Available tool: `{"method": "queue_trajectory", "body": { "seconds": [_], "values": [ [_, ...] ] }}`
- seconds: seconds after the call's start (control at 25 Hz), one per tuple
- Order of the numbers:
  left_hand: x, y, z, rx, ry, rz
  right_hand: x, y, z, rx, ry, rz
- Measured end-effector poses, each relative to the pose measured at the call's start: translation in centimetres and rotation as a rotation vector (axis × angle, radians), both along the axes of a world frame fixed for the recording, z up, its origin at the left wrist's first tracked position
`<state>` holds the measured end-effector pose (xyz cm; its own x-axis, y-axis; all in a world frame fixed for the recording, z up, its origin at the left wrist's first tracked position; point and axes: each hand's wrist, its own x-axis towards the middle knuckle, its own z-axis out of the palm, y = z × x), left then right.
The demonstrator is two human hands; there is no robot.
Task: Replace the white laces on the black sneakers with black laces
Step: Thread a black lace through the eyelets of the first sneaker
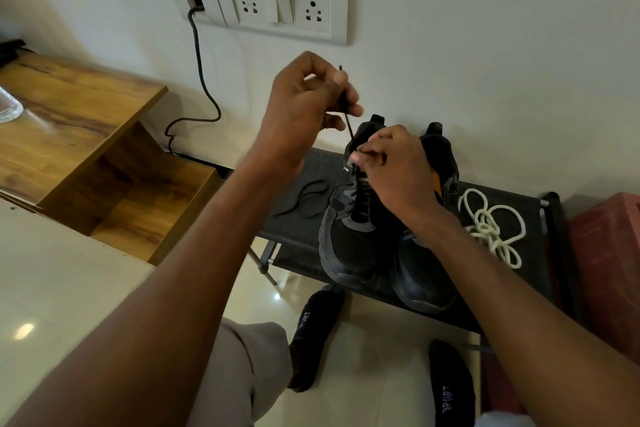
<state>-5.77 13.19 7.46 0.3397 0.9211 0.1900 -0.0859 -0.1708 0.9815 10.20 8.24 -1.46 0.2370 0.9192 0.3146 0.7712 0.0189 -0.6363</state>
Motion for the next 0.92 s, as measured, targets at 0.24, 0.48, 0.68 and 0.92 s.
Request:
{"method": "queue_trajectory", "body": {
  "seconds": [0.24, 0.48, 0.68, 0.92],
  "values": [
    [-0.3, 0.7, -2.4, 0.054, 0.557, -0.21, -1.0, -0.2, 4.8, 0.368, 0.297, -0.005],
    [1.6, -0.2, 0.2, 0.26, 0.237, 0.096, -0.2, -0.7, 4.4, 0.169, 0.164, -0.001],
    [1.5, -1.1, 1.7, 0.399, 0.032, 0.075, -0.7, -1.2, 1.8, -0.093, -0.1, 0.053],
    [-0.7, 1.2, -2.8, 0.171, 0.614, -0.119, -0.5, -0.5, 3.6, 0.13, 0.184, -0.064]
  ]
}}
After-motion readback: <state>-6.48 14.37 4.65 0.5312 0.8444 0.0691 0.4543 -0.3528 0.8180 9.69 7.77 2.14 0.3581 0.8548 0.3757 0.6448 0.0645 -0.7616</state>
